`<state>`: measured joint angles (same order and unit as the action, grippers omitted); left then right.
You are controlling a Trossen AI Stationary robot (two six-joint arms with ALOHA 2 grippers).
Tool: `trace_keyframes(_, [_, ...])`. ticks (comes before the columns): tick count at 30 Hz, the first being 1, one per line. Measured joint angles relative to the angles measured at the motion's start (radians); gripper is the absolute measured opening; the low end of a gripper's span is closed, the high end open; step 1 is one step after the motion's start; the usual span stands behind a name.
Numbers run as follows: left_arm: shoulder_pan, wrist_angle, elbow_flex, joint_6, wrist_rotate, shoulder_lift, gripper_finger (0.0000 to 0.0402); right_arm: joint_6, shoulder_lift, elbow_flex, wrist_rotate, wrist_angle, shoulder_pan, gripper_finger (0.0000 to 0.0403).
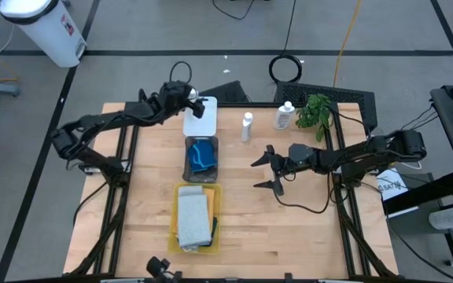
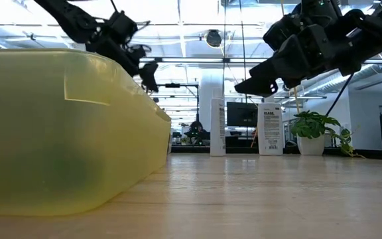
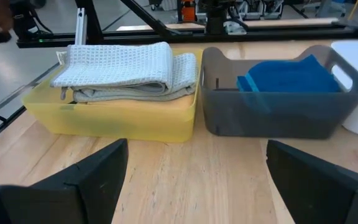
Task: Pick & Place Kitchen Items
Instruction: Put the white plastic restorer bottle into the white bin
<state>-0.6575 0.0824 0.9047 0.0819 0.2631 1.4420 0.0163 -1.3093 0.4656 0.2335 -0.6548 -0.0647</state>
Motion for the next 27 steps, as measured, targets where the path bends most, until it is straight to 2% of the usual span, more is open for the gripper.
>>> trace_keyframes(7, [0.056, -0.038, 0.000, 0.020, -0.001, -0.174, 0.0386, -0.008, 0.121, 0.001, 0.002, 0.125, 0.000, 0.0350])
trace_keyframes(11, [0.117, -0.140, 0.000, 0.081, -0.014, -0.291, 0.0384, -0.053, 0.227, 0.001, 0.002, 0.256, 0.000, 0.0350])
trace_keyframes(14, [0.168, -0.265, -0.001, 0.112, -0.069, -0.361, 0.0379, -0.063, 0.303, 0.001, 0.001, 0.357, 0.000, 0.0350])
trace_keyframes(16, [0.216, -0.286, -0.033, 0.099, -0.099, -0.396, 0.0375, -0.063, 0.347, 0.001, 0.000, 0.417, 0.000, 0.0350])
trace_keyframes(18, [0.276, -0.235, -0.097, 0.052, -0.105, -0.422, 0.0373, -0.061, 0.389, 0.001, -0.011, 0.467, 0.000, 0.0350])
trace_keyframes(22, [0.363, -0.010, -0.266, -0.021, -0.107, -0.464, 0.0374, -0.056, 0.474, 0.001, -0.155, 0.579, 0.000, 0.0350])
trace_keyframes(27, [0.401, 0.217, -0.430, -0.024, -0.106, -0.539, 0.0382, -0.059, 0.564, 0.001, -0.524, 0.720, 0.000, 0.0347])
